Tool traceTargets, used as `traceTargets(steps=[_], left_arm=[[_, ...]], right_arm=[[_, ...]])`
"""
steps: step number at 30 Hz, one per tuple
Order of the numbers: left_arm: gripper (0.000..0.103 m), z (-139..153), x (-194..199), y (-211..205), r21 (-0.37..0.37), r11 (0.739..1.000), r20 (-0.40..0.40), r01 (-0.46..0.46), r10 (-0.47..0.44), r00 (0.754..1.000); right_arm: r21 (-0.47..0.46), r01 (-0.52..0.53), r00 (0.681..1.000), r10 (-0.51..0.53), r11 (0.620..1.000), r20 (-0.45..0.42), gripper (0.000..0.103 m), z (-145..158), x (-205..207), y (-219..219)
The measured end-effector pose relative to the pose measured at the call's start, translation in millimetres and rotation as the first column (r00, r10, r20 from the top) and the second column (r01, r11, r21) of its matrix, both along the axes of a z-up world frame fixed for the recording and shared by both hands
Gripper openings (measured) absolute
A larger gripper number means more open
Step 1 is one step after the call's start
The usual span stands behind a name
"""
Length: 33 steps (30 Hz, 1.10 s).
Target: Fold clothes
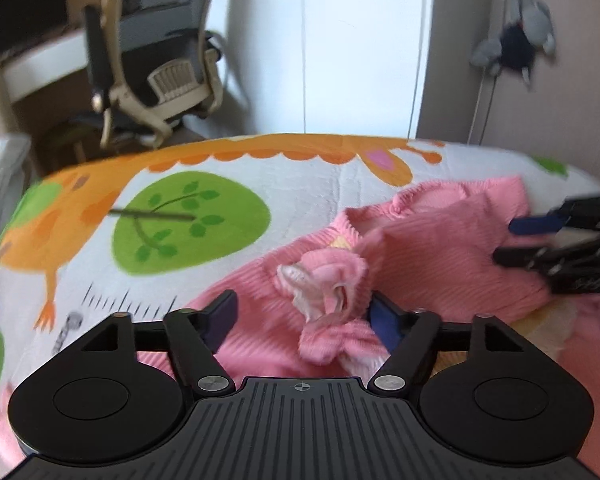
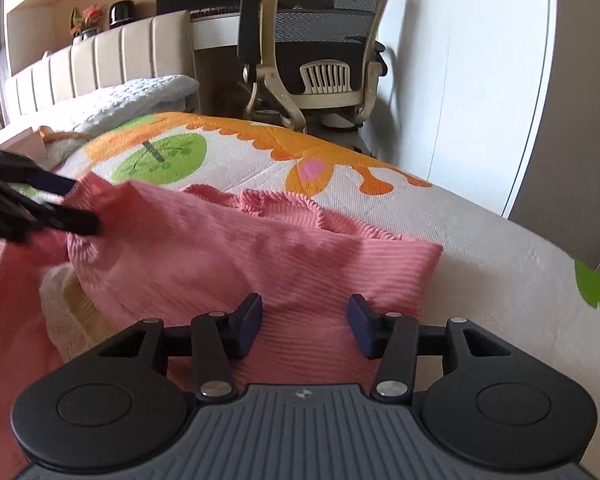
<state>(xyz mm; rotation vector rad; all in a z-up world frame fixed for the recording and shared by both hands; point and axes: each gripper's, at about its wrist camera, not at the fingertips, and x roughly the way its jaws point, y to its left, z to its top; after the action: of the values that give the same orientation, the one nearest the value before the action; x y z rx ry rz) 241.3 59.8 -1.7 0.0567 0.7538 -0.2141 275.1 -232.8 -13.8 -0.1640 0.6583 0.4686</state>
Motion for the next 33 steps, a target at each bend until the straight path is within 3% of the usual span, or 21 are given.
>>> traceTargets(steps=[3,6,9,13,15,16,17,19,22,25,28,30,32,33], left_arm=[[0.092,22.9,-14.2,40.6,-0.157,0.984,-0.037,-0.079,0.075,0.997],[0.093,43.6,-26.4,92.4,-0.181,0.955,-0.028,-0.234,0.233,0.972],[0.093,42.7,-34.8,135.2,-0.185,0.905,-0.090,-0.383,0.373,0.924],[0.093,12.3,-39.7,160.8,-0.261,0.813,-0.267,-0.520,0.458,0.848],[0.088,-2.2,-38.3,164.3,-0.262,0.780,-0.295,-0.568,0.495,0.817],[0.071,-6.7,-35.7,164.3,-0.256,0.776,-0.288,-0.577,0.508,0.812],[0.046,-10.0,-32.7,162.1,-0.237,0.784,-0.268,-0.573,0.514,0.815],[0.019,-6.5,-26.4,153.2,-0.192,0.815,-0.200,-0.546,0.512,0.835],[0.012,18.7,-20.5,126.2,-0.163,0.872,-0.050,-0.461,0.459,0.887],[0.012,57.6,-20.8,81.2,-0.153,0.941,0.136,-0.302,0.322,0.937],[0.013,84.7,-33.6,28.4,-0.150,0.986,0.268,-0.079,0.117,0.956],[0.029,91.4,-41.7,-3.6,-0.140,0.987,0.298,0.076,-0.031,0.954],[0.058,83.1,-48.4,-27.3,-0.138,0.972,0.262,0.192,-0.151,0.953],[0.063,77.6,-52.2,-36.0,-0.132,0.964,0.237,0.229,-0.194,0.952]], right_arm=[[0.010,0.001,1.000,-0.001,1.000,0.003,0.048,-1.7,-3.1,-3.2],[0.026,0.001,1.000,-0.001,1.000,-0.001,0.049,-1.1,-4.9,-7.8],[0.029,0.000,1.000,0.000,1.000,0.002,0.050,-0.6,-5.4,-9.1],[0.029,0.005,1.000,-0.005,1.000,0.013,0.050,0.5,-8.0,-10.1],[0.031,0.011,1.000,-0.011,0.999,0.027,0.055,2.9,-10.8,-11.1],[0.036,0.014,0.999,-0.015,0.999,0.037,0.058,5.6,-13.3,-12.6],[0.044,0.018,0.999,-0.020,0.999,0.048,0.058,9.6,-17.0,-15.6],[0.076,0.023,0.997,-0.028,0.997,0.073,0.058,21.1,-27.3,-25.5],[0.117,0.030,0.991,-0.044,0.993,0.123,0.060,41.4,-43.7,-42.6],[0.129,0.043,0.982,-0.066,0.991,0.179,0.061,56.9,-55.4,-54.6],[0.137,0.063,0.977,-0.089,0.989,0.194,0.064,62.2,-57.6,-61.7],[0.144,0.082,0.977,-0.108,0.986,0.183,0.064,61.8,-55.2,-65.2],[0.151,0.103,0.978,-0.128,0.983,0.165,0.064,59.8,-52.9,-68.2],[0.157,0.109,0.978,-0.134,0.982,0.158,0.064,58.7,-52.9,-69.2]])
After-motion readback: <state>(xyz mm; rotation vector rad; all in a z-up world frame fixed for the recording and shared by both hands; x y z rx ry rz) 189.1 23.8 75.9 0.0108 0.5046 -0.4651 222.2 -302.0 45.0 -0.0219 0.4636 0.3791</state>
